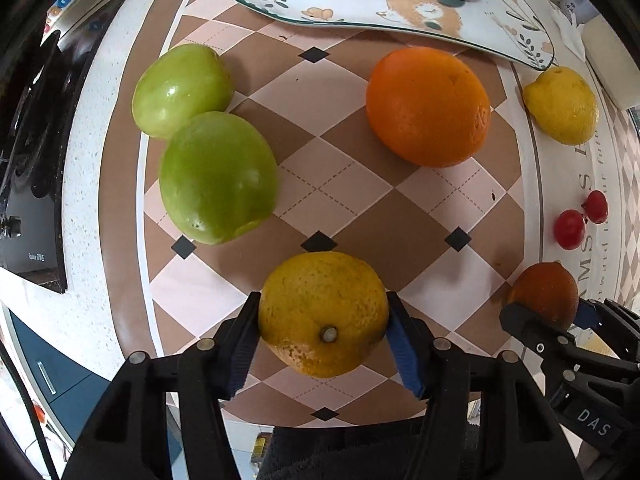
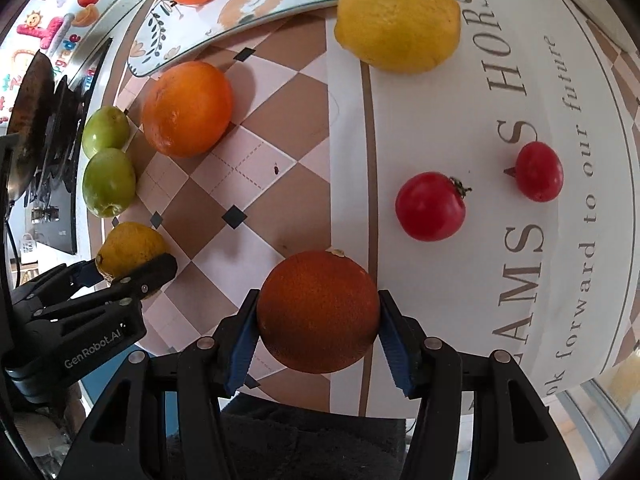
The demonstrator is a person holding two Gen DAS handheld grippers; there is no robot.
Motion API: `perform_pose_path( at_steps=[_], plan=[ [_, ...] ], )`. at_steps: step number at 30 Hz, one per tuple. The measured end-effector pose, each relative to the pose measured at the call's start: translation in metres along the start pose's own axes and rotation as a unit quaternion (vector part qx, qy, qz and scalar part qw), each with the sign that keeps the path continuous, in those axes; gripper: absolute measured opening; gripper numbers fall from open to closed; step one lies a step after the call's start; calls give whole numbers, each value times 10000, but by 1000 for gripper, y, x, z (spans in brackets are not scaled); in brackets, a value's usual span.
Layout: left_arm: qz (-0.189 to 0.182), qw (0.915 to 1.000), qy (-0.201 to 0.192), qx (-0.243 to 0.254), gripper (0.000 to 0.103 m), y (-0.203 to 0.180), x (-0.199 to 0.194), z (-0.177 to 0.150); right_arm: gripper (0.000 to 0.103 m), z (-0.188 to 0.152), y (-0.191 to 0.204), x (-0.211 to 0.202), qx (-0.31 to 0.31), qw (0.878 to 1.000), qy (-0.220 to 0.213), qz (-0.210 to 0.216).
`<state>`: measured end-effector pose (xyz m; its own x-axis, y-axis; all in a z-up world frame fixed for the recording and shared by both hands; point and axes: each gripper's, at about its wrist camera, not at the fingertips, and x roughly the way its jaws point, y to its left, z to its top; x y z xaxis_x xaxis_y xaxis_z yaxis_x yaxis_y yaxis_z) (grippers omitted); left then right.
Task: Organize fruits
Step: 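Grasp the dark red-orange citrus with the right gripper while the left grasps the yellow citrus, then carry both fruits onto the plate and open both grippers to release them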
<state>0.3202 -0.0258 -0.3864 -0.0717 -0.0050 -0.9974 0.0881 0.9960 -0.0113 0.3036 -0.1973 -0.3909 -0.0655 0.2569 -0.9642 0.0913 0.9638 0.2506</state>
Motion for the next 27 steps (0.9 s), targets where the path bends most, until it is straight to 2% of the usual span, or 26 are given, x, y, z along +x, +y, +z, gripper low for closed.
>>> perform_pose_path(
  at_steps=[3, 6, 9, 12, 15, 19, 23, 27],
  plan=[
    [-214, 9997, -42, -50, 56, 3, -15, 2, 58, 5, 3, -17, 94, 9997, -136, 203],
    [-533, 9982, -269, -94, 56, 9, -52, 15, 58, 19, 11, -46, 114, 9979, -482, 420],
    [-671, 9957, -623, -98, 56, 13, -93, 41, 58, 50, 22, -76, 36, 9946, -863, 570],
    [-675, 9940, -847, -181, 57, 25, -118, 83, 58, 91, 32, -84, -31, 9927, -1058, 579],
    [-526, 9947, -825, -309, 57, 47, -116, 134, 58, 134, 39, -71, -42, 9934, -1044, 474],
    [-477, 9967, -414, -501, 57, 64, -87, 183, 58, 172, 38, -44, -80, 9957, -878, 280],
    [-393, 9975, -106, -569, 57, 70, -60, 209, 58, 194, 44, -27, -194, 9971, -713, 181],
    [-331, 9981, 71, -512, 57, 66, -45, 218, 58, 204, 56, -14, -355, 9977, -566, 66]
  ],
)
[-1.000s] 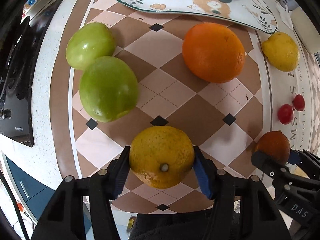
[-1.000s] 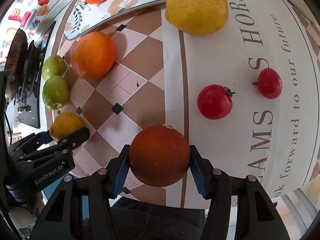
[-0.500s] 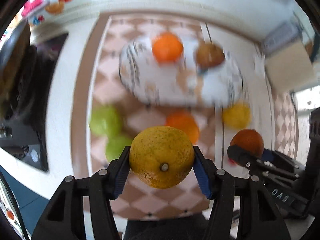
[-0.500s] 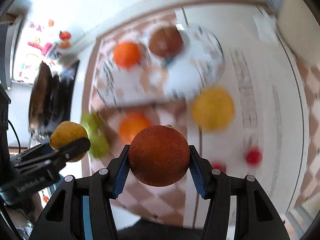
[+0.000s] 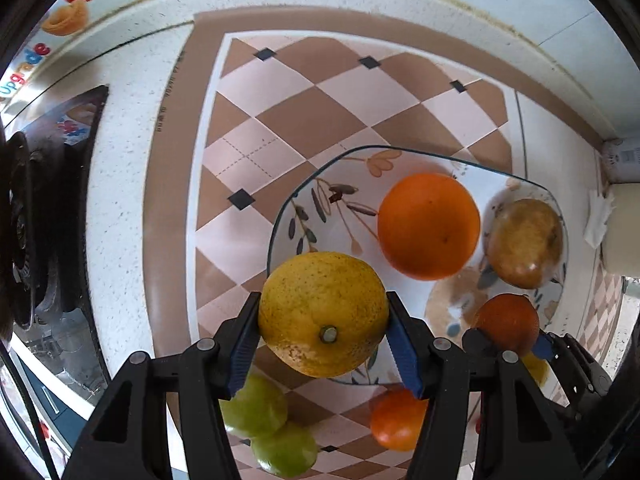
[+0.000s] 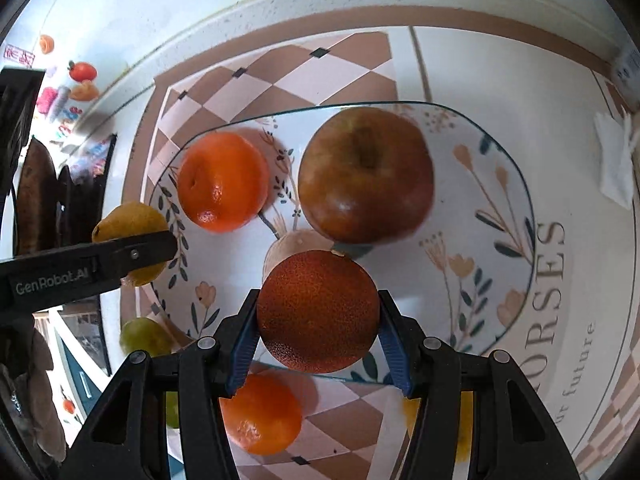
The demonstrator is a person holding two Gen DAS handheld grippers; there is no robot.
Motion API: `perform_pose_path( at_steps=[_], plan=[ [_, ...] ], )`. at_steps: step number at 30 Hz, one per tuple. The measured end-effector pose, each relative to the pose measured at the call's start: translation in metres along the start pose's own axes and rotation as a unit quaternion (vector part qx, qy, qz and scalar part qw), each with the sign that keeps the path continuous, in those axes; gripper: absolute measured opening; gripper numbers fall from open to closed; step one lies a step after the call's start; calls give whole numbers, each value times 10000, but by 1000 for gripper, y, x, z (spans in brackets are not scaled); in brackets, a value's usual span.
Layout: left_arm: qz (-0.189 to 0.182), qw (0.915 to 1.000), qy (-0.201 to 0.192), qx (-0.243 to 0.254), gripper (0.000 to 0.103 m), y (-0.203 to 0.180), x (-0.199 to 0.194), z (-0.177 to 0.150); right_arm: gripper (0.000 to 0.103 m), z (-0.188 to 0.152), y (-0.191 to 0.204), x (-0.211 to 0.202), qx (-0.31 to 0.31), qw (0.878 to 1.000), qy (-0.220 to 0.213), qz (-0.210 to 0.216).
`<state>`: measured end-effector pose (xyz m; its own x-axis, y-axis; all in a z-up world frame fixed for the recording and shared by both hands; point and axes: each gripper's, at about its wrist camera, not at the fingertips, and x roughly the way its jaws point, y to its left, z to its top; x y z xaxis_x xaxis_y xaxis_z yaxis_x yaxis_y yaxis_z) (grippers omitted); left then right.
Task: Organize fruits
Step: 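Carry both fruits onto the plate and open both grippers to release them, then lift both grippers from the plate and move toward the remaining fruits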
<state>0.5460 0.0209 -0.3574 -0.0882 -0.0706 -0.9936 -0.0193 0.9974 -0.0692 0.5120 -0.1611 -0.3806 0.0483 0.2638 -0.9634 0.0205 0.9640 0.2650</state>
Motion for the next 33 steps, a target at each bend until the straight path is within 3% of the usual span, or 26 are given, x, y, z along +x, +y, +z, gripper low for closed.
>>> perform_pose_path(
  at_steps=[6, 8, 12, 15, 22, 27, 33],
  plan=[
    [144, 9998, 103, 58, 58, -5, 14, 4, 59, 4, 4, 14, 36, 9998, 205, -41],
    [106, 9999, 113, 68, 59, -7, 14, 4, 64, 6, 5, 15, 48, 9997, 228, -7],
    [142, 9998, -58, 154, 78, -11, 5, -2, 75, 0, -1, -4, -57, 9998, 161, -98],
    [172, 9995, -178, 184, 80, -11, -4, -9, 85, -8, 1, -18, -101, 9997, 68, -222],
    [377, 9963, -727, 242, 80, -12, -34, -46, 94, -30, 3, -45, -36, 9985, -173, -512],
    [566, 9911, -1156, 335, 80, -21, -58, -77, 94, -51, 0, -67, 27, 9959, -430, -801],
    [390, 9881, -1461, 284, 80, -21, -86, -116, 94, -84, 0, -102, 63, 9936, -708, -880]
  ],
)
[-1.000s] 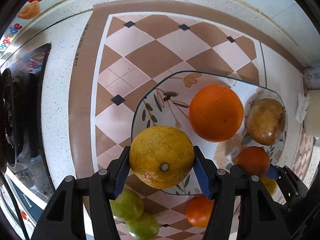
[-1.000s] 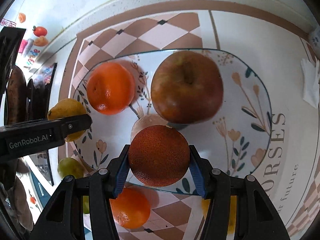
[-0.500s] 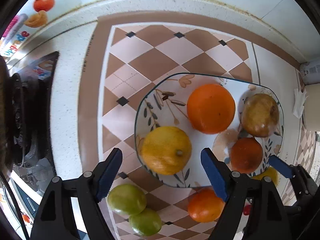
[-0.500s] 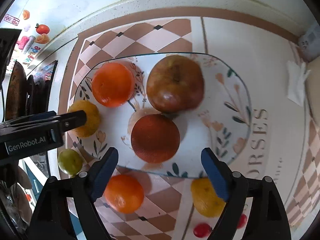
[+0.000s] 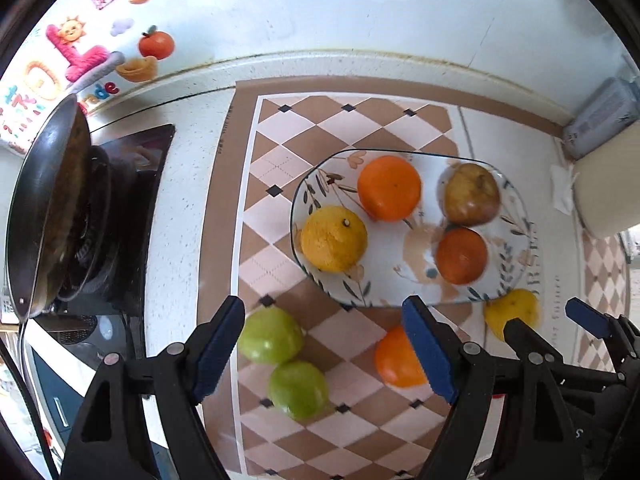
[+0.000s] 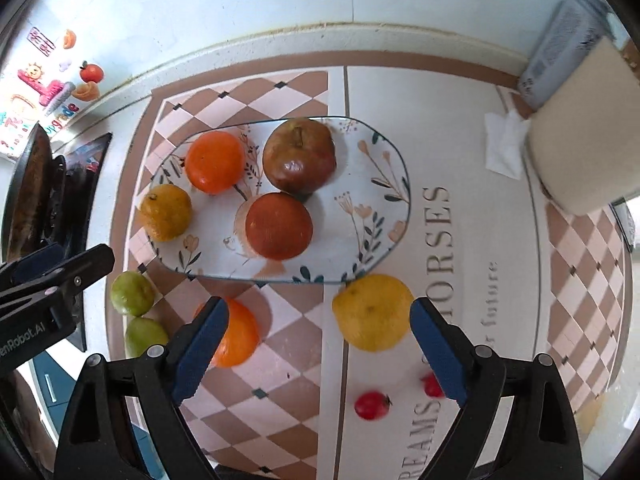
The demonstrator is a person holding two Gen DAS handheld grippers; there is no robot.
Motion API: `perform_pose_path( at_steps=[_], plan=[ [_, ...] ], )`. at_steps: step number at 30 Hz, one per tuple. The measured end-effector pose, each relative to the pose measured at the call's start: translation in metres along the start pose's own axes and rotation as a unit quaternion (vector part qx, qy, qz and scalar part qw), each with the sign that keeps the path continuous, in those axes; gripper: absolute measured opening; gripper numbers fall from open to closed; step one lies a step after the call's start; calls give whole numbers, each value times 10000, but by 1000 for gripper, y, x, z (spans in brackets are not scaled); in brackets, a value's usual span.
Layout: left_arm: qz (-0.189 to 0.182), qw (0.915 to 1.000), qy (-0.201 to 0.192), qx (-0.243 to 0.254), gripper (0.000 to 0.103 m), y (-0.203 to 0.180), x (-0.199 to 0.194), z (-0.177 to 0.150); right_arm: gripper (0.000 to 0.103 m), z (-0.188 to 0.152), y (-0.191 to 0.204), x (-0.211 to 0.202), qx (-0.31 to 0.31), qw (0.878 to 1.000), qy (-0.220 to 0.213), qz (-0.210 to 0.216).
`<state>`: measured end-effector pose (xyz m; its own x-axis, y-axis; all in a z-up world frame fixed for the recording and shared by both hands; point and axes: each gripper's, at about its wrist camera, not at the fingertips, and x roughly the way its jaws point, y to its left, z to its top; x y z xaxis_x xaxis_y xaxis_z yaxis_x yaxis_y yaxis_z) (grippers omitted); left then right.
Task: Organize fruits
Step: 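Lift both grippers from the plate and move toward the remaining fruits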
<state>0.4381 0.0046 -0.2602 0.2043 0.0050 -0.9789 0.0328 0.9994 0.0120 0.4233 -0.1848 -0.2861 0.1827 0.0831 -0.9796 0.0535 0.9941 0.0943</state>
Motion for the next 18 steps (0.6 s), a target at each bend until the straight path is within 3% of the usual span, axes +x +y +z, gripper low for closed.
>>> perform_pose_path(
  at_steps=[18],
  plan=[
    [-156, 9951, -964, 133, 80, 8, -97, -73, 94, -73, 18, -116, 68, 9962, -856, 125]
  ],
)
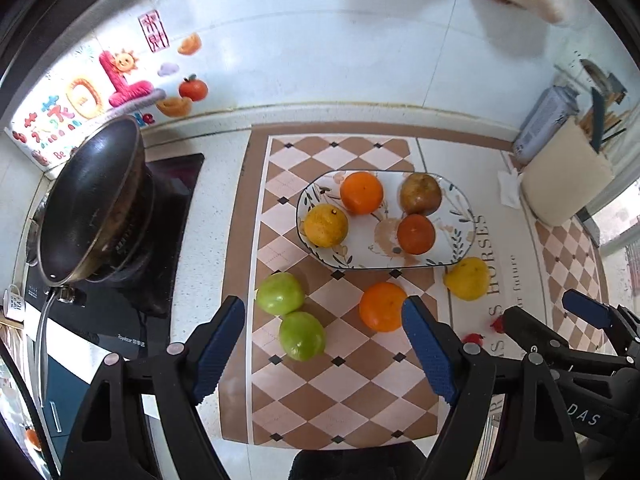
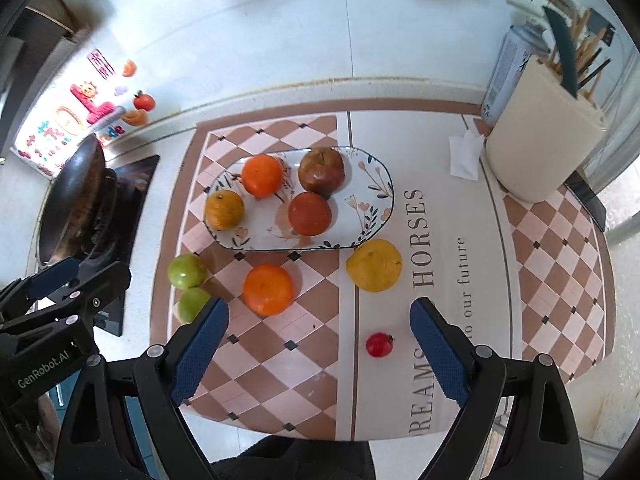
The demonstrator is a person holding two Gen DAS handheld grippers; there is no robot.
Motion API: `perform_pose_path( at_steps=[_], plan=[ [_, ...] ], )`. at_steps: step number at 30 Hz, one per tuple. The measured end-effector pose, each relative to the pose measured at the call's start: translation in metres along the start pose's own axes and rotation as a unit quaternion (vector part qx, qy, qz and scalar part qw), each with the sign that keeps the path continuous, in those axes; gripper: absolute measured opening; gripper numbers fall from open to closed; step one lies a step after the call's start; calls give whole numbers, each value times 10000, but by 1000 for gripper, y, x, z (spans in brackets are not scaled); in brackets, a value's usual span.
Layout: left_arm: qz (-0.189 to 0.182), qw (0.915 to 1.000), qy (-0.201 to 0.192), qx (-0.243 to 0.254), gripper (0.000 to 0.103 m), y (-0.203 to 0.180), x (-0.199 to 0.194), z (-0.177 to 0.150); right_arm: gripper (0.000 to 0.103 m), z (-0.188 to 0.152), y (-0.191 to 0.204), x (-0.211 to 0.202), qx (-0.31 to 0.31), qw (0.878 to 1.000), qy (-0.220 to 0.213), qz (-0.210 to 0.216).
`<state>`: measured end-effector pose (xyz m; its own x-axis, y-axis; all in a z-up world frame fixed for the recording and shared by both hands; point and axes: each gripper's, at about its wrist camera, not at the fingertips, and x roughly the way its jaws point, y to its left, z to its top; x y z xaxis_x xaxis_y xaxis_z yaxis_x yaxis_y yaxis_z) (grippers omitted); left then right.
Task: Organize fruits
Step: 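Lift both grippers from the plate and move toward the remaining fruits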
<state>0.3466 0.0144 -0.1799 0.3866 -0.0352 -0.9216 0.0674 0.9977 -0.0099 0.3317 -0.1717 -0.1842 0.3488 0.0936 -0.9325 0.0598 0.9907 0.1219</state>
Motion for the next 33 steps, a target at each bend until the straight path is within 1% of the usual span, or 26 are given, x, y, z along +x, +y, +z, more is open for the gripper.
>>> perform_pose_path(
  at_steps=[3, 7, 12, 18, 20, 21, 22, 23, 24, 27, 29, 31, 32, 33],
  plan=[
    [-49, 9999, -119, -20, 80, 2, -15, -7, 94, -6, 2, -18, 36, 9999, -151, 65],
    [-87, 9996, -266, -24, 80, 2, -31, -15, 94, -15, 6, -37, 24, 9993, -371, -36],
    [-149, 9991, -395, -33, 80, 2, -46, -23, 94, -25, 8, -51, 83, 9989, -464, -1],
    [-125, 9989, -447, 15, 80, 1, -49, -23, 95, -27, 4, -51, 210, 9988, -431, 139],
    [-19, 9990, -450, 2, 80, 3, -46, -20, 95, -25, 2, -44, 222, 9988, -385, 218],
    [52, 9990, -446, -2, 81, 4, -44, -19, 95, -23, 2, -38, 208, 9988, -372, 247],
    [159, 9989, -431, -7, 86, 7, -40, -17, 95, -22, 2, -33, 205, 9989, -341, 267],
    [300, 9987, -423, -9, 101, 10, -34, -15, 95, -20, 3, -25, 201, 9989, -286, 323],
    [408, 9983, -416, -21, 103, 14, -28, -13, 95, -19, 4, -13, 191, 9986, -222, 430],
    [740, 9968, -243, -178, 103, 31, -4, -9, 95, -16, 10, 29, 157, 9981, 123, 583],
    [912, 9954, -26, -305, 103, 44, 16, -8, 95, -14, 14, 61, 159, 9969, 352, 686],
    [1022, 9937, 156, -431, 103, 55, 34, -9, 95, -13, 19, 100, 159, 9949, 661, 742],
    [1024, 9928, 333, -525, 103, 62, 46, -10, 94, -12, 21, 117, 159, 9940, 786, 738],
    [1017, 9918, 465, -616, 103, 67, 54, -11, 94, -11, 24, 136, 117, 9937, 897, 657]
  ],
)
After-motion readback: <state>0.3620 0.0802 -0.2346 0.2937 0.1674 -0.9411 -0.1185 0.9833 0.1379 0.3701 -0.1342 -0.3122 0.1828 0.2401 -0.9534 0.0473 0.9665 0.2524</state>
